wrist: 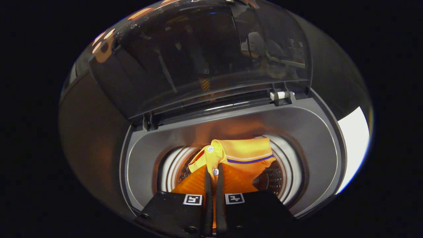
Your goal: Put the clothes into the washing machine and then close the washing machine lid.
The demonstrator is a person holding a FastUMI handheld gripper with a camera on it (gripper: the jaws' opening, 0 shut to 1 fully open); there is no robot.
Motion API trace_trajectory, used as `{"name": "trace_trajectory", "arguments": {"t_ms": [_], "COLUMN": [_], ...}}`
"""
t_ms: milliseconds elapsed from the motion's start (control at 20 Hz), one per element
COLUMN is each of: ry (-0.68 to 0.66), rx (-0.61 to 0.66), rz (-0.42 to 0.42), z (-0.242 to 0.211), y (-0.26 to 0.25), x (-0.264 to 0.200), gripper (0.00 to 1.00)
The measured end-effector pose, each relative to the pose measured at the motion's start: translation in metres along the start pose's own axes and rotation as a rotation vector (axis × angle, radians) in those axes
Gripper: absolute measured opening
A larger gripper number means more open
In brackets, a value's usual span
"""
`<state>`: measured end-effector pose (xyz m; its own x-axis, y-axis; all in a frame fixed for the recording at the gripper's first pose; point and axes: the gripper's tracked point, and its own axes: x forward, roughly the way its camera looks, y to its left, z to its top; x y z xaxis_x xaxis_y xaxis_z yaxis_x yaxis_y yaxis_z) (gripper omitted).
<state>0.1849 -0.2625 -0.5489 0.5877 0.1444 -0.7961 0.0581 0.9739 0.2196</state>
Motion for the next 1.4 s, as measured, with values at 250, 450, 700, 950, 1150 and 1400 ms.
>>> {"name": "trace_trajectory", "arguments": {"t_ms": [250, 450, 700, 950, 1150, 1400], "ry": [0.016, 0.029, 0.045, 0.038, 0.039, 0.015], "rx": [-0.034, -0.046, -0.04, -0.049, -0.05, -0.056], "rz": [-0.027, -0.043, -0.044, -0.081, -0.078, -0.068], "z": [-0.007, -0.01, -0.013, -0.012, -0.014, -0.008], "y": [-0.007, -0.011, -0.011, -0.018, -0.018, -0.016], "x": [0.008, 0.014, 0.015, 0.011, 0.009, -0.004], "gripper": [0.12, 0.16, 0.18, 0.88, 0.98, 0.99]}}
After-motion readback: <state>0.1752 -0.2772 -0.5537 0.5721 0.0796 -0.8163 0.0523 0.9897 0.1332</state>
